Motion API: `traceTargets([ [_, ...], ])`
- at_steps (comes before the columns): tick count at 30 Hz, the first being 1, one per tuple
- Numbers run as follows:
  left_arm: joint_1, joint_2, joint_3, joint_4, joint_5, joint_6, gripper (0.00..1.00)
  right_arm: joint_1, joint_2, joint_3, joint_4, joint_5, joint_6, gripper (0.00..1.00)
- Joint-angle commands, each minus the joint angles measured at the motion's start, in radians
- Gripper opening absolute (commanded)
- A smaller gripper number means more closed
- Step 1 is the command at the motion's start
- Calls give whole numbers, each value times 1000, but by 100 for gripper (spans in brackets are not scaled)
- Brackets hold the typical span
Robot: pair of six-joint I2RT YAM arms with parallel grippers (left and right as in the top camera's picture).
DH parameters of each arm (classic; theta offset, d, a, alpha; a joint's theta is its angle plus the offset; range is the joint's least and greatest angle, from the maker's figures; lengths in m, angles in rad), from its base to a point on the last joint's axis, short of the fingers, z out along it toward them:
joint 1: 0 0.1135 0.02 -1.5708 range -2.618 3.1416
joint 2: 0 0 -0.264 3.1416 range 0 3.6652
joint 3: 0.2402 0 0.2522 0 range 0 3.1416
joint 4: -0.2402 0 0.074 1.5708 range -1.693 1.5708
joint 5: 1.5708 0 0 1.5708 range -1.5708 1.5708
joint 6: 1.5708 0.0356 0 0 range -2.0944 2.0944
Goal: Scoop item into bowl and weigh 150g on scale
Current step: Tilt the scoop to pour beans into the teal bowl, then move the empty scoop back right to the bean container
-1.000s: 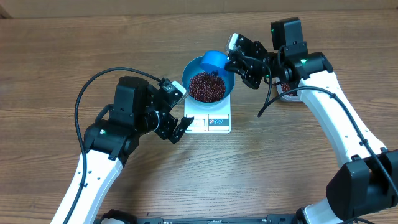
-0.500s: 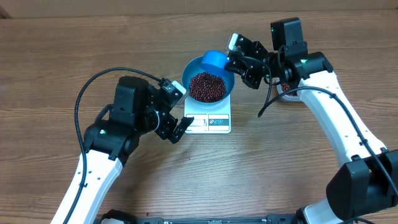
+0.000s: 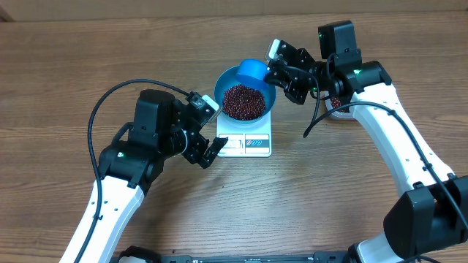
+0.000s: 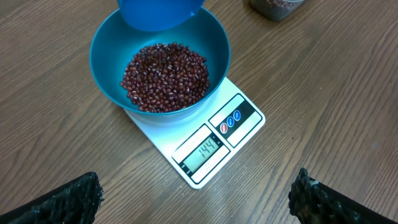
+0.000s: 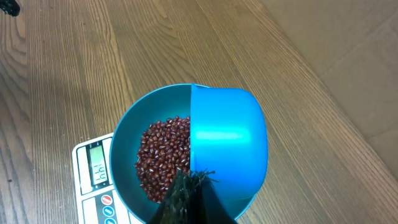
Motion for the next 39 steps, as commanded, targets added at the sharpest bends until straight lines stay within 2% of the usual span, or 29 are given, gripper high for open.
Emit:
traceTargets([
  [1, 5, 2, 26, 0, 15, -14, 100, 3, -25, 27, 3, -8, -4, 4],
  [13, 5, 2, 26, 0, 15, -14, 100, 3, -25, 27, 13, -8, 2, 5],
  [15, 5, 2, 26, 0, 15, -14, 100, 3, -26, 27, 35, -8, 92, 8],
  [21, 5, 2, 26, 0, 15, -14, 100, 0, -29, 28, 145, 5, 503, 4],
  [23, 5, 2, 26, 0, 15, -14, 100, 0, -41, 31, 174, 81, 629, 4],
  [28, 5, 2, 26, 0, 15, -14, 99, 0, -75, 51, 170, 297, 760, 4],
  [33, 5, 2, 26, 0, 15, -14, 100, 0, -123, 54, 159, 335, 793, 4],
  [39, 5, 2, 26, 0, 15, -14, 100, -6, -157, 54, 139, 605, 911, 4],
])
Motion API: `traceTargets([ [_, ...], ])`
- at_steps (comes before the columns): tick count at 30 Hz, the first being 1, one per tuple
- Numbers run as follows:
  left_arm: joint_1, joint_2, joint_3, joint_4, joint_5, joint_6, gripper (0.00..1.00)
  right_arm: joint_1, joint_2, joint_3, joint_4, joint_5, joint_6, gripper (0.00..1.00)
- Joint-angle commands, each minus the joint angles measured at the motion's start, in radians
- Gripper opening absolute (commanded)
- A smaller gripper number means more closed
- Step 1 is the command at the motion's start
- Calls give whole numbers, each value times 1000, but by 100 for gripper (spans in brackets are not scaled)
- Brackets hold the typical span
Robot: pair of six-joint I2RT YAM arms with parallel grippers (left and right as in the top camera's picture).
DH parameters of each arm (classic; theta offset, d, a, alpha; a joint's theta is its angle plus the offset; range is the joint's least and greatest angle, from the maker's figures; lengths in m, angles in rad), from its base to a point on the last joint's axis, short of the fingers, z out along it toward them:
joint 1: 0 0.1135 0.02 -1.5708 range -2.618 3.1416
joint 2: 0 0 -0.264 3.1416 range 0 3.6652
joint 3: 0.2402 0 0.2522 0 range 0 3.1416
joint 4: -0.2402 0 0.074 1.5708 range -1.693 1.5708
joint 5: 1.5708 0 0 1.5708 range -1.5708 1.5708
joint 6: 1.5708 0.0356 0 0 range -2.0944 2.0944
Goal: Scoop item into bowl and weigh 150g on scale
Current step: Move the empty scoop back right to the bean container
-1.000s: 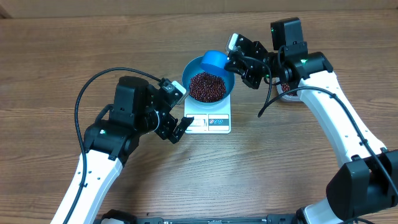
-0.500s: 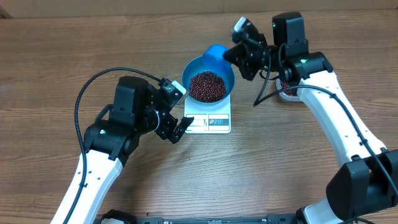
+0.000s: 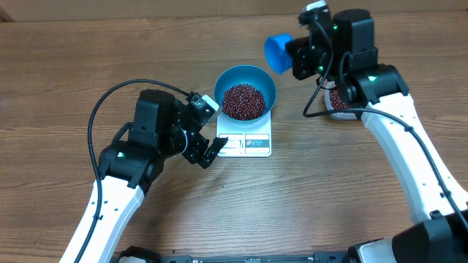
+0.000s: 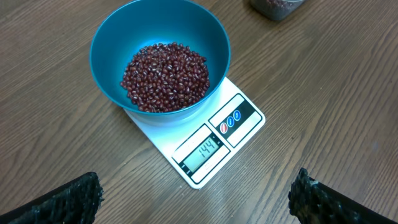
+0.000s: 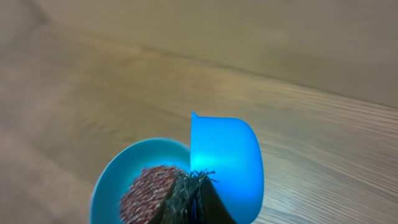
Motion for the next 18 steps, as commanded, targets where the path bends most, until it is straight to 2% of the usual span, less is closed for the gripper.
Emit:
traceTargets([
  [1, 5, 2, 26, 0, 15, -14, 99, -7, -41, 38, -15, 269, 111, 4],
  [9, 5, 2, 26, 0, 15, -14, 100, -38, -39, 38, -154, 669, 110, 4],
  [18, 5, 2, 26, 0, 15, -14, 99, -105, -31, -38, -237, 721, 106, 4],
])
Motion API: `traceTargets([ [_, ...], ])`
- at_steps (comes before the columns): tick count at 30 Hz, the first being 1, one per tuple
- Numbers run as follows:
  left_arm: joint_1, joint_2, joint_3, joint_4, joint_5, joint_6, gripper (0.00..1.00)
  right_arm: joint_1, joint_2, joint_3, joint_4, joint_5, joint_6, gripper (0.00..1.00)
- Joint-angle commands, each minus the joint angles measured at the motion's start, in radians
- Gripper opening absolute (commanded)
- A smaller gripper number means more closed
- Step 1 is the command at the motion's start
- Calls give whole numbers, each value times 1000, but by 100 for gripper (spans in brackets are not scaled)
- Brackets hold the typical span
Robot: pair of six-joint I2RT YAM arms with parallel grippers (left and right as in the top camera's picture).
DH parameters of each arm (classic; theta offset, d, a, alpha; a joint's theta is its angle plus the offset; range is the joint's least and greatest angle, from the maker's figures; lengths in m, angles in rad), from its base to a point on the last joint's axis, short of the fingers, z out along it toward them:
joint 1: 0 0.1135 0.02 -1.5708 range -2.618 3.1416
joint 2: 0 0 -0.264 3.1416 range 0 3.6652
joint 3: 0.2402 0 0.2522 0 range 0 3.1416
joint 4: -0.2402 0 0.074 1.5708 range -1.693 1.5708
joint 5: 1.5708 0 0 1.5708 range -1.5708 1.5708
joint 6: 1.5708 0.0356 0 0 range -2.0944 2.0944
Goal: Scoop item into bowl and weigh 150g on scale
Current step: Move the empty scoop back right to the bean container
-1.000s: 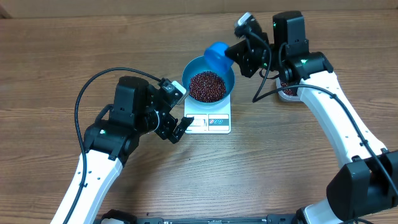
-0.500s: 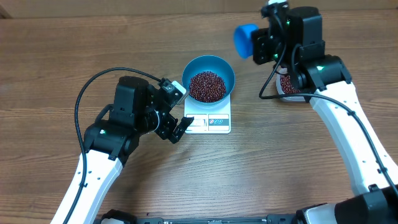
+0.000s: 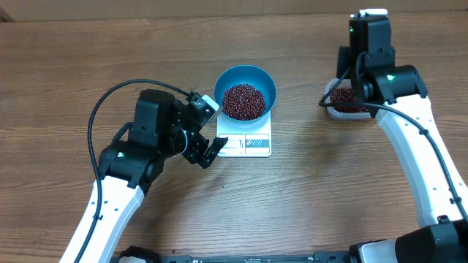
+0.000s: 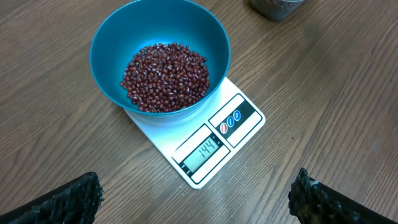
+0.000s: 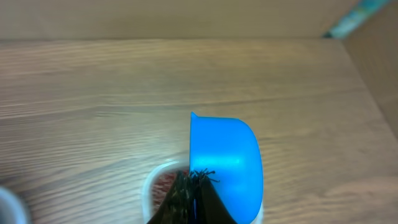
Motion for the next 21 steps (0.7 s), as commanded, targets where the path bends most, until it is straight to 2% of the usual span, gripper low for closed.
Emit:
traceTargets([
  [1, 5, 2, 26, 0, 15, -14, 100, -23, -9, -51, -10, 51, 8, 4],
  [14, 5, 2, 26, 0, 15, -14, 99, -29, -1, -284, 123, -73, 8, 4],
  [21, 5, 2, 26, 0, 15, -14, 100, -29, 0, -336, 186, -140, 8, 4],
])
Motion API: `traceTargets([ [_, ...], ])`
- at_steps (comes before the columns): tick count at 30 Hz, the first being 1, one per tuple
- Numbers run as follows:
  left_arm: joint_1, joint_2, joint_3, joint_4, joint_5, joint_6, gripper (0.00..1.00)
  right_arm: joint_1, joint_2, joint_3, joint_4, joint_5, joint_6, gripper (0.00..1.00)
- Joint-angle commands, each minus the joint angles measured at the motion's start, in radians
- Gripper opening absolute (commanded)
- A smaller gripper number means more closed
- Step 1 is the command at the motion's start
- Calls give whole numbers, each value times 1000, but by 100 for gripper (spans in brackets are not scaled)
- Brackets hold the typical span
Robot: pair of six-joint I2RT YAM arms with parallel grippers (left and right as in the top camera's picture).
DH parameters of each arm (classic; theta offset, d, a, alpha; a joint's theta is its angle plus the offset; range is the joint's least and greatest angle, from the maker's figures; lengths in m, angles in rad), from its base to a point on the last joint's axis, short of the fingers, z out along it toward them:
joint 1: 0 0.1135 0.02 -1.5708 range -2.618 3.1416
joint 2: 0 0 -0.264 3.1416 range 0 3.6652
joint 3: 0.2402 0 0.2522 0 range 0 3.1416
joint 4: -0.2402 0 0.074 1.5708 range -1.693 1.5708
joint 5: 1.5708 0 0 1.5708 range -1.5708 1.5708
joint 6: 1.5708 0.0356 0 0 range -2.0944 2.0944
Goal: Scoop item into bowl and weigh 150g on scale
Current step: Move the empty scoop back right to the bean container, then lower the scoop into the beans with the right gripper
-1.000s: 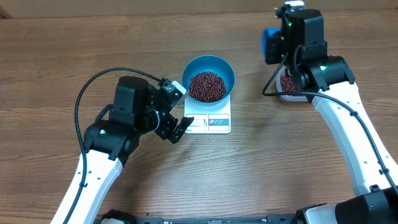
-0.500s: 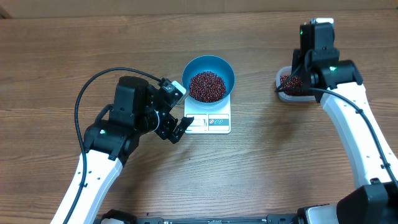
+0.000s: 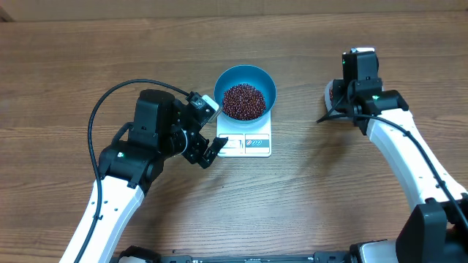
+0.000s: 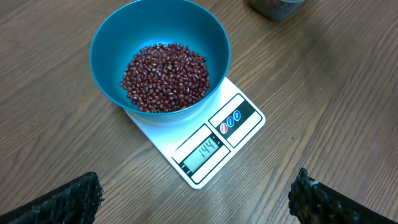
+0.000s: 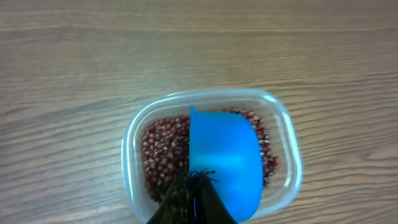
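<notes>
A blue bowl (image 3: pixel 246 95) of red beans (image 4: pixel 165 76) sits on the white scale (image 4: pixel 205 142), whose display (image 4: pixel 207 148) reads 144. My right gripper (image 5: pixel 194 186) is shut on the blue scoop (image 5: pixel 224 158), held over the clear tub of beans (image 5: pixel 155 155) at the right of the table. In the overhead view the right arm hides most of that tub (image 3: pixel 330 95). My left gripper (image 4: pixel 196 196) stands open near the scale's front, nothing between its fingers.
A wooden table (image 3: pixel 307 190) carries everything. The left arm (image 3: pixel 146 139) and its black cable lie left of the scale. A cardboard wall (image 3: pixel 183 9) borders the far edge.
My right gripper with the scoop has dropped closer over the bean tub, which now fills the right wrist view. The left arm, bowl and the 144 reading are unchanged.
The scoop was first tipped over the bowl, with the scale at 144. Then my right gripper held it up and right of the bowl, then above the tub, and now low over the tub's beans. The left gripper stayed open by the scale throughout.
</notes>
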Motion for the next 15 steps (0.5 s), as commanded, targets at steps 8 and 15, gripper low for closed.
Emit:
traceTargets([
  [8, 5, 2, 26, 0, 15, -14, 99, -2, 0, -15, 11, -98, 5, 4],
  [15, 5, 2, 26, 0, 15, -14, 100, -2, 0, -15, 21, -200, 5, 4],
])
